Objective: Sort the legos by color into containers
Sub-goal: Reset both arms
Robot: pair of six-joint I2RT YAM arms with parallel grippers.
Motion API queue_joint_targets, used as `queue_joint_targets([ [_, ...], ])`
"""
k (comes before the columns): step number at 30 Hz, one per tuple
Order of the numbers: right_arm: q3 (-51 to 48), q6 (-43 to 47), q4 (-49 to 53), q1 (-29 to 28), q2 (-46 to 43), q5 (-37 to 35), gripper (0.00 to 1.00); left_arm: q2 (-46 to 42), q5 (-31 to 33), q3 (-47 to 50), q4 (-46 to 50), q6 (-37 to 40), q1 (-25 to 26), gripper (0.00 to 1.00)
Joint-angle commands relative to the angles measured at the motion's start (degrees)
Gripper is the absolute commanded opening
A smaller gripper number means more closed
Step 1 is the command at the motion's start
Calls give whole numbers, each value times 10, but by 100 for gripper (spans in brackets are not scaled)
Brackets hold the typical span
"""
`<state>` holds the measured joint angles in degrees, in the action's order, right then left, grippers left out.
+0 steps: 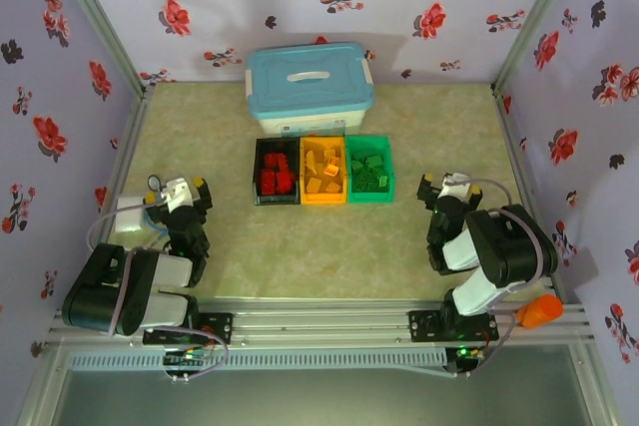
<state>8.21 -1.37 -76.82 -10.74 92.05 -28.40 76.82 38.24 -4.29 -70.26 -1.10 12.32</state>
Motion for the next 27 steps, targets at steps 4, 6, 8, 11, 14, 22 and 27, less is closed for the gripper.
queue_joint_targets([
  [4, 8, 31, -27, 0, 5, 21, 99, 83, -80, -44, -45, -17, -64, 100],
  [6, 7, 30, -28, 1, 5, 21, 99, 82, -104, -38, -48, -12, -64, 100],
  [8, 7, 30, -28, 0, 5, 21, 99, 81, -122, -34, -50, -11, -64, 100],
  [11, 7, 30, -27, 0, 4, 21, 99, 99, -164, -45, -45, 24, -60, 100],
  [14, 10, 30, -27, 2, 7, 20, 99, 147, -208, -76, -43, 70, -44, 100],
  [22, 127, -62, 232, 97, -24, 115, 99, 119, -233, -177, 178, 4, -100, 100],
  [27, 127, -59, 238, 91, -28, 102, 99, 119, -261, -177, 182, -4, -117, 100],
])
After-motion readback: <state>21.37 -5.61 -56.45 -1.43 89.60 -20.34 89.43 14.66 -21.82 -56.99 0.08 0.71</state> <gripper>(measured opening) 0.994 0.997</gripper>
